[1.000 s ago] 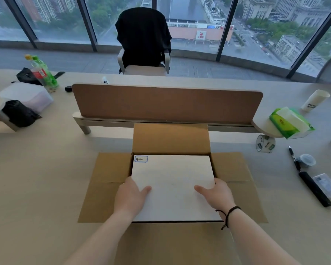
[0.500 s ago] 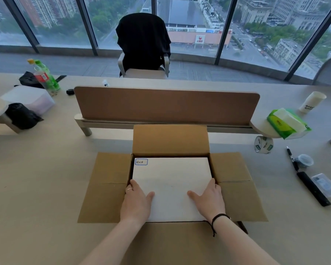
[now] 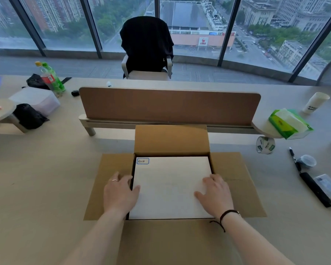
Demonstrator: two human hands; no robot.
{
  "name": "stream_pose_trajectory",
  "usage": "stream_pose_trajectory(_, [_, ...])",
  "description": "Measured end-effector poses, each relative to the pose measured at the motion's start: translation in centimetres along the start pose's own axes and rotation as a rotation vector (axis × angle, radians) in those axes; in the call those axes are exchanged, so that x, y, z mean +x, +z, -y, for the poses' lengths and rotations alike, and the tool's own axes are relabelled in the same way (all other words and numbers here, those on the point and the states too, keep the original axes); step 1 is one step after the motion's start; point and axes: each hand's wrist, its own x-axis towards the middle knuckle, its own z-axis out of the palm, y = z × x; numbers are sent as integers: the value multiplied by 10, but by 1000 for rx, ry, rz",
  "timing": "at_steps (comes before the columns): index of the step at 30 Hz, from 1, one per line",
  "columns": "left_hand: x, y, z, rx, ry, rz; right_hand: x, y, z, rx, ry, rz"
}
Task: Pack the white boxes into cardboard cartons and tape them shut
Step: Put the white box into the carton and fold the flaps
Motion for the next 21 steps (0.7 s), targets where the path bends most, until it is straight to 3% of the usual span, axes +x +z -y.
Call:
stream_pose_trajectory(4, [17, -17, 28, -105, -195, -67, 11, -14, -33, -29, 137, -48])
stream_pose_trajectory(10, [17, -38, 31, -283, -319, -89, 23, -33, -79, 246, 455, -44])
stream_pose_trajectory(12, [9, -45, 18, -245, -288, -154, 24, -39, -79, 319, 476, -35])
stream_pose_trajectory(15, [-7, -59, -12, -144, -183, -223, 20, -46, -68, 232, 431, -115])
stream_pose_trajectory(21, [-37, -51, -77, 108, 114, -44, -3, -78, -27, 105, 220, -271])
